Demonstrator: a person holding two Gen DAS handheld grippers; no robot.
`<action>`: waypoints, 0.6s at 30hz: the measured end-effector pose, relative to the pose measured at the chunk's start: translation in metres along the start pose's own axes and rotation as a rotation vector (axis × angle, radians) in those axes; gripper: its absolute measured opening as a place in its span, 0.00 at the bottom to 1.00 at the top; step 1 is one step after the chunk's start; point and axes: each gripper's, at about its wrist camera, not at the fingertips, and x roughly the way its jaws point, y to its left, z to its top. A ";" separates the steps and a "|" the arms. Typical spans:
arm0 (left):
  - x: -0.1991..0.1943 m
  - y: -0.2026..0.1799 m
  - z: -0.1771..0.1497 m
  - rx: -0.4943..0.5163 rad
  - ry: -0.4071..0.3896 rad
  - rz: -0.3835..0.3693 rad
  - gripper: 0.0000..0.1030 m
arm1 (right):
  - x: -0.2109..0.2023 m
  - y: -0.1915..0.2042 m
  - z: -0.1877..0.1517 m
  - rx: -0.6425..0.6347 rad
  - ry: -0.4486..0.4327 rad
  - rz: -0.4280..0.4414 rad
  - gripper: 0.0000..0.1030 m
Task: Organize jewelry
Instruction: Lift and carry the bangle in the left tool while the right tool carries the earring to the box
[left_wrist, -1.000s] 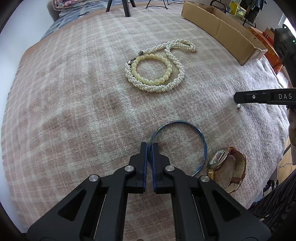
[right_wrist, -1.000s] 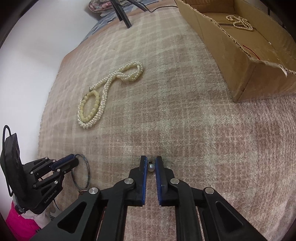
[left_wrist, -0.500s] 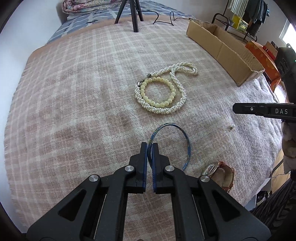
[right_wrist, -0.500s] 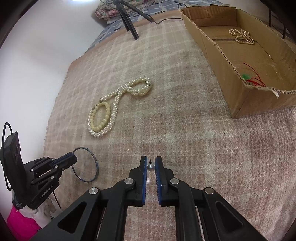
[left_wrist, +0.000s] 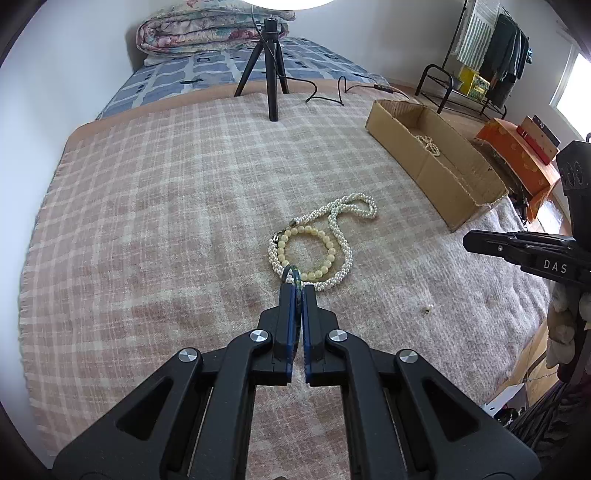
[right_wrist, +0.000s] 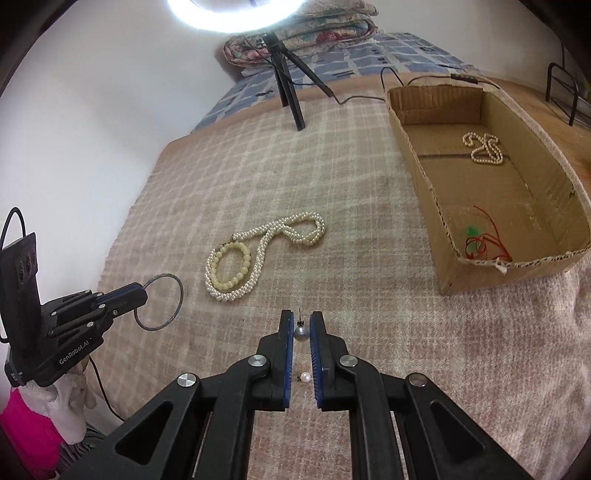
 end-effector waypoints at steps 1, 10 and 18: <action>-0.001 -0.001 0.002 0.000 -0.005 0.000 0.01 | -0.004 0.001 0.001 -0.009 -0.013 -0.005 0.06; -0.010 -0.020 0.029 0.006 -0.056 -0.039 0.01 | -0.038 -0.010 0.017 -0.029 -0.125 -0.047 0.06; -0.017 -0.043 0.061 0.011 -0.109 -0.086 0.01 | -0.059 -0.039 0.028 0.018 -0.192 -0.083 0.06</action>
